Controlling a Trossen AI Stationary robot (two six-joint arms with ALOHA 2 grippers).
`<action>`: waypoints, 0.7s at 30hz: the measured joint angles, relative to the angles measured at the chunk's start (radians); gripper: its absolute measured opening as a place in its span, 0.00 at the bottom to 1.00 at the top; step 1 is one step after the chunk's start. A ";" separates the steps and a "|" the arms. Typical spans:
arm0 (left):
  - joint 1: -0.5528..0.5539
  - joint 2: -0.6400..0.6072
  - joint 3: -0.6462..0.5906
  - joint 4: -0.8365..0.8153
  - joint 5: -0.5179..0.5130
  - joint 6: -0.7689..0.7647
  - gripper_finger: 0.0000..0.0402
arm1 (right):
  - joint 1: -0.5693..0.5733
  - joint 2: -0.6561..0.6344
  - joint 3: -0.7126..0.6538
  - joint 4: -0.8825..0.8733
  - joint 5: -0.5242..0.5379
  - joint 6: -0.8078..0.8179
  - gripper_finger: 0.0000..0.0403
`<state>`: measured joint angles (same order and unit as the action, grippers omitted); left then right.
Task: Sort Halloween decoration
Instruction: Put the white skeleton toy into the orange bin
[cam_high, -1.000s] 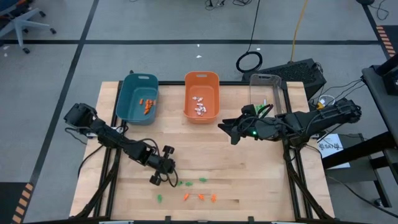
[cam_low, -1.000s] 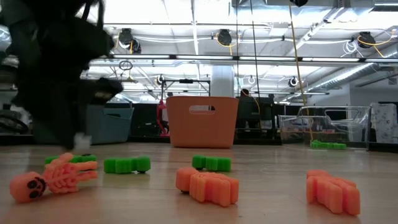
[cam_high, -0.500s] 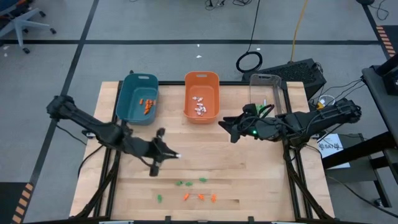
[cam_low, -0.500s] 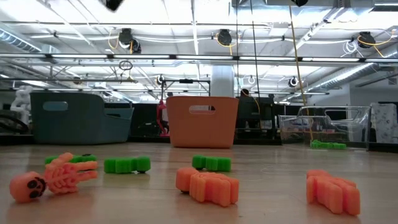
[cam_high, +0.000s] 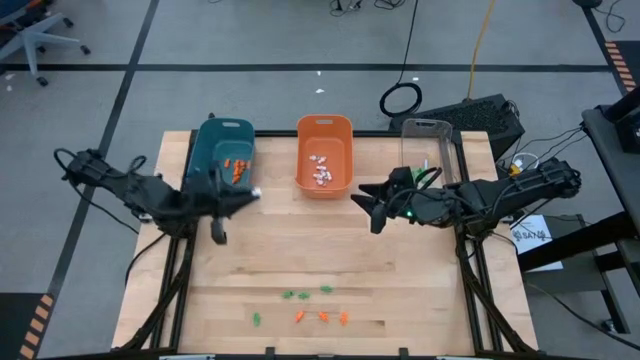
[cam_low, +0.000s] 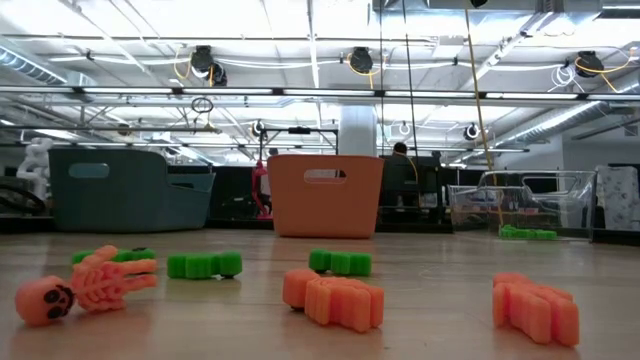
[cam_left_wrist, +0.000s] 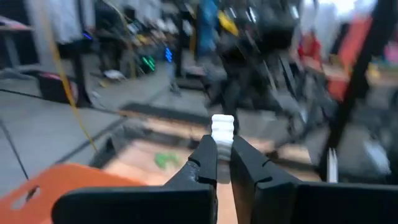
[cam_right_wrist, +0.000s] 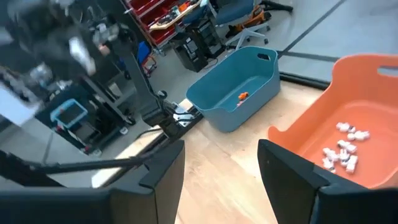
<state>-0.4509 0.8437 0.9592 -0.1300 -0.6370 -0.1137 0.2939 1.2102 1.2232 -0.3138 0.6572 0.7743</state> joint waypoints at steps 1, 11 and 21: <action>0.000 -0.012 0.000 0.022 -0.026 0.002 0.03 | 0.000 0.000 0.000 0.000 0.000 -0.025 0.46; 0.001 -0.065 0.000 0.251 -0.157 0.108 0.03 | -0.001 -0.008 0.000 -0.004 -0.005 -0.307 0.46; 0.000 -0.057 0.000 0.282 -0.157 0.112 0.03 | -0.003 -0.036 0.001 -0.005 -0.090 -0.420 0.46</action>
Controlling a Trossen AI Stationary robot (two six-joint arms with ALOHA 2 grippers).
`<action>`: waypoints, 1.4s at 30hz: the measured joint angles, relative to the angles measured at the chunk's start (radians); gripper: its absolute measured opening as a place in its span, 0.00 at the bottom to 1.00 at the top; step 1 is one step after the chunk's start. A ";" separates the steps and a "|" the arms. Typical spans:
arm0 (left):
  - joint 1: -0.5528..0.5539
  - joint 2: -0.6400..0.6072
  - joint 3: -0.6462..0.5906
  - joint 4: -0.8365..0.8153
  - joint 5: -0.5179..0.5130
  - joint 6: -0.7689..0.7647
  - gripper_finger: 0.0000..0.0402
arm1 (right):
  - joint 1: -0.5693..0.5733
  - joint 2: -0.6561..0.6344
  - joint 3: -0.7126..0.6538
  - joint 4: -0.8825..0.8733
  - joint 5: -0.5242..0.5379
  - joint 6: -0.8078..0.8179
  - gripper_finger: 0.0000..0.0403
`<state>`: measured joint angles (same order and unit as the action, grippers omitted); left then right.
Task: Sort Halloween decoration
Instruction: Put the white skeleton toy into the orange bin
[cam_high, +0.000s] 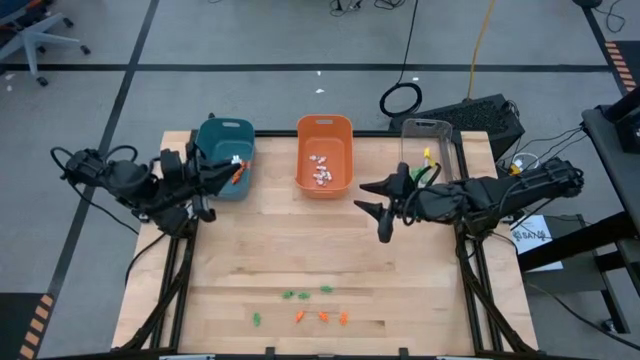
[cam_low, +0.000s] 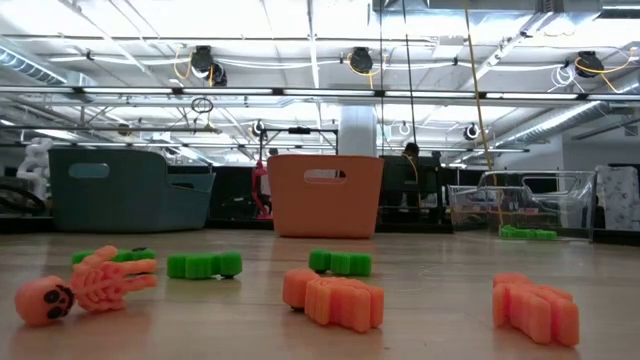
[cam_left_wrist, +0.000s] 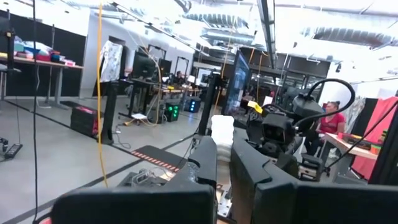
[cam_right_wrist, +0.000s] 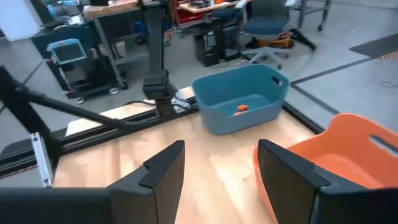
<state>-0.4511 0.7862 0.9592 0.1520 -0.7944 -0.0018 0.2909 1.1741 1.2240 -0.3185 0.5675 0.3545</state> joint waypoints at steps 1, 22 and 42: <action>0.000 0.002 0.000 -0.001 0.000 0.000 0.03 | 0.000 0.001 0.000 -0.001 -0.016 0.001 0.46; 0.000 0.006 0.000 0.057 0.029 0.068 0.03 | 0.000 0.006 0.000 -0.001 -0.073 0.286 0.46; 0.286 0.106 0.069 -0.004 0.156 0.060 0.03 | 0.005 0.007 0.000 -0.029 -0.074 0.471 0.46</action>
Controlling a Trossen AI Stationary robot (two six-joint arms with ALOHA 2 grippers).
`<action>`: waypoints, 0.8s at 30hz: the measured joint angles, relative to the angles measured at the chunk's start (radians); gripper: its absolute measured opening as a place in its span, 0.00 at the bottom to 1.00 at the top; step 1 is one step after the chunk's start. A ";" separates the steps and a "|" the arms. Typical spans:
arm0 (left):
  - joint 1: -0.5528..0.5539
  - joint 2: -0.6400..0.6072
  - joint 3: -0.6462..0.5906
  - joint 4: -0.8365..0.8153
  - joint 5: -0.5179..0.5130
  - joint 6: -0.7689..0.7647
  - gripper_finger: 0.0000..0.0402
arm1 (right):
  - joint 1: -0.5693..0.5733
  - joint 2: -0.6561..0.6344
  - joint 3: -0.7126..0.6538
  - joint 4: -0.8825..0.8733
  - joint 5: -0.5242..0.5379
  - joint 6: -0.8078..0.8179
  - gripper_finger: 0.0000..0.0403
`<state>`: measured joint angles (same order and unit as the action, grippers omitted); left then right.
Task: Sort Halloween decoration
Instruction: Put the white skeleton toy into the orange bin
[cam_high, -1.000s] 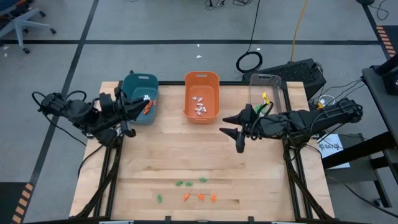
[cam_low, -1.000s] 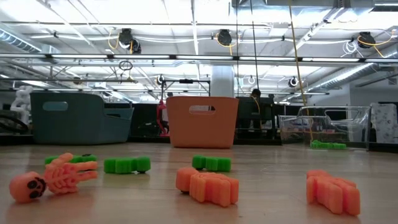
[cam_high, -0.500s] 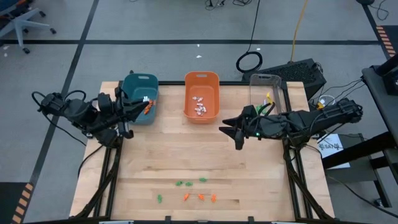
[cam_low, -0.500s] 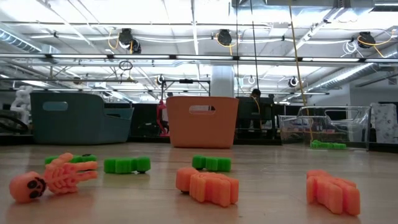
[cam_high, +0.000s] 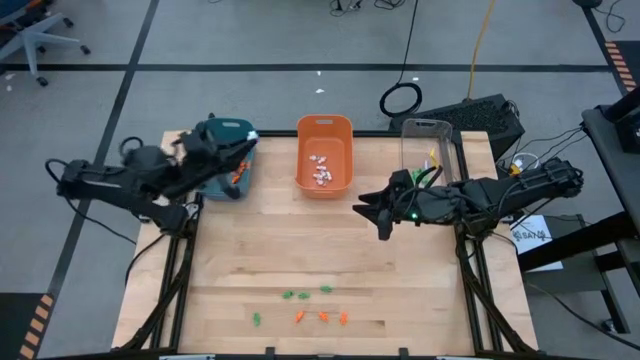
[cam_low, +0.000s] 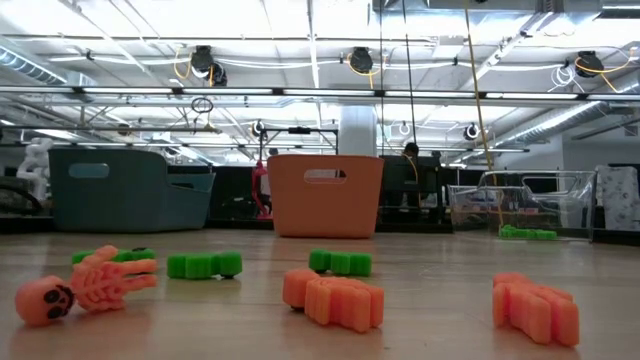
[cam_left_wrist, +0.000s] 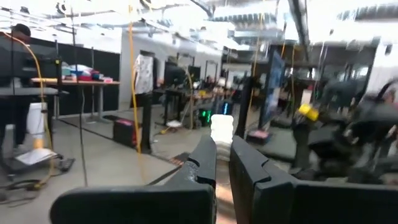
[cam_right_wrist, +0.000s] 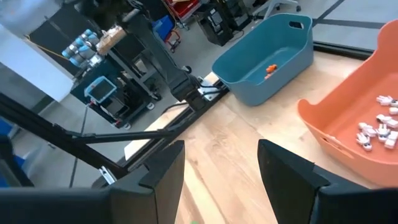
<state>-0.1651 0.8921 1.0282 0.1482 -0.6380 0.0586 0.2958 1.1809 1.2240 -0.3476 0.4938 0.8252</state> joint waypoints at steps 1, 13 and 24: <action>0.031 0.020 0.010 -0.015 0.026 0.000 0.03 | 0.000 -0.001 0.000 -0.005 0.000 -0.002 0.46; 0.380 0.335 0.073 -0.037 0.348 -0.108 0.03 | -0.030 -0.092 0.000 -0.140 -0.001 -0.086 0.46; 0.518 0.639 0.193 -0.169 0.428 -0.185 0.03 | -0.060 -0.182 0.000 -0.331 0.003 -0.127 0.46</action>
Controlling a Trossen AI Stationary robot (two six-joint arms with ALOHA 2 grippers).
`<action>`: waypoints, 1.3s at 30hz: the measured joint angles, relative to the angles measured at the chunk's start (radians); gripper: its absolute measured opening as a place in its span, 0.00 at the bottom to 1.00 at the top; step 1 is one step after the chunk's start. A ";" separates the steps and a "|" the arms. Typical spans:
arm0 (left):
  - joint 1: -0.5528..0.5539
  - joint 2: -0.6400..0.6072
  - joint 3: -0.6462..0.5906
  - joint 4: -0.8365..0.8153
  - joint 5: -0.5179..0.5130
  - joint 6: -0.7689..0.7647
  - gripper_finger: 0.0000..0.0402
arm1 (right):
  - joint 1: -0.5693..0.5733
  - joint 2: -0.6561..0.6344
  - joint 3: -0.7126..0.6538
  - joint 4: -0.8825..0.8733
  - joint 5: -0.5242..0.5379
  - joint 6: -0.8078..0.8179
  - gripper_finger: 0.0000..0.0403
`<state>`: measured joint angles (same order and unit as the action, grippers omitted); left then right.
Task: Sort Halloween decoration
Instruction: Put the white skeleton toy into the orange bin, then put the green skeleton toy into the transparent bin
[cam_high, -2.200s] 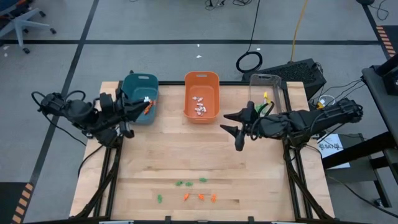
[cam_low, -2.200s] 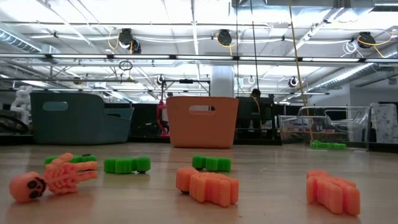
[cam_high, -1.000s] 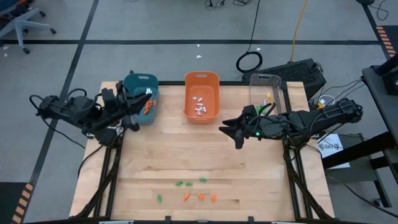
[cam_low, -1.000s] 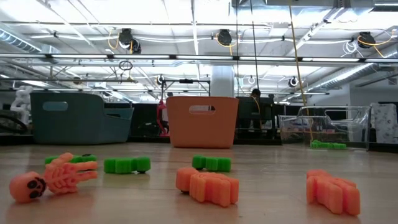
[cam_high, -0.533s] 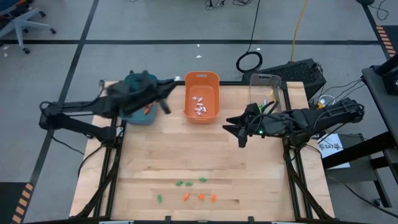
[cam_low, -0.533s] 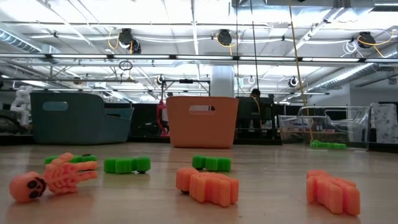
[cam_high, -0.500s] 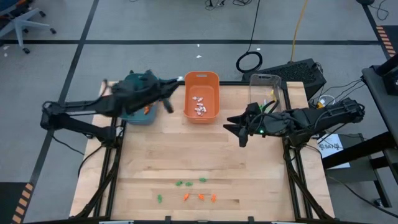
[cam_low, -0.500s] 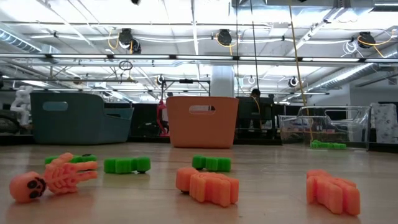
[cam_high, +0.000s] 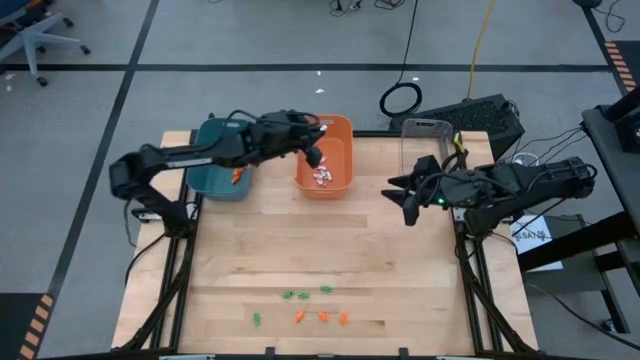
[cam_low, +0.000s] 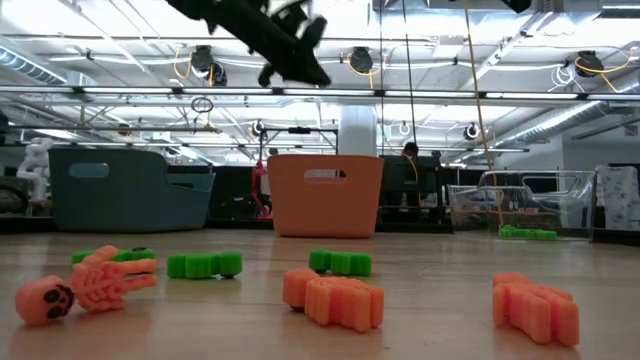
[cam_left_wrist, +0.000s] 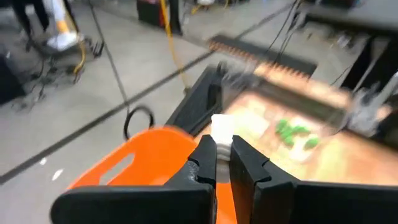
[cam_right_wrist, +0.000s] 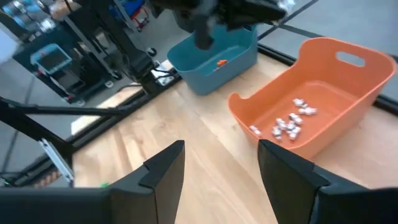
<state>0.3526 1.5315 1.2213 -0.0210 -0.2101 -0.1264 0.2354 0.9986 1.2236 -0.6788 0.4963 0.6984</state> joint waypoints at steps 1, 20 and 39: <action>0.006 0.026 0.016 -0.025 0.000 0.000 0.03 | -0.003 -0.002 0.000 -0.006 0.000 -0.014 0.46; 0.016 0.297 0.145 -0.360 0.157 -0.203 0.03 | -0.020 -0.001 0.000 -0.032 -0.035 -0.217 0.46; -0.001 0.290 0.183 -0.426 0.108 -0.409 0.48 | -0.020 -0.001 0.000 -0.061 -0.054 -0.217 0.46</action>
<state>0.3512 1.8210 1.4042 -0.4468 -0.1021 -0.5354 0.2153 0.9974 1.2236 -0.7395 0.4419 0.4814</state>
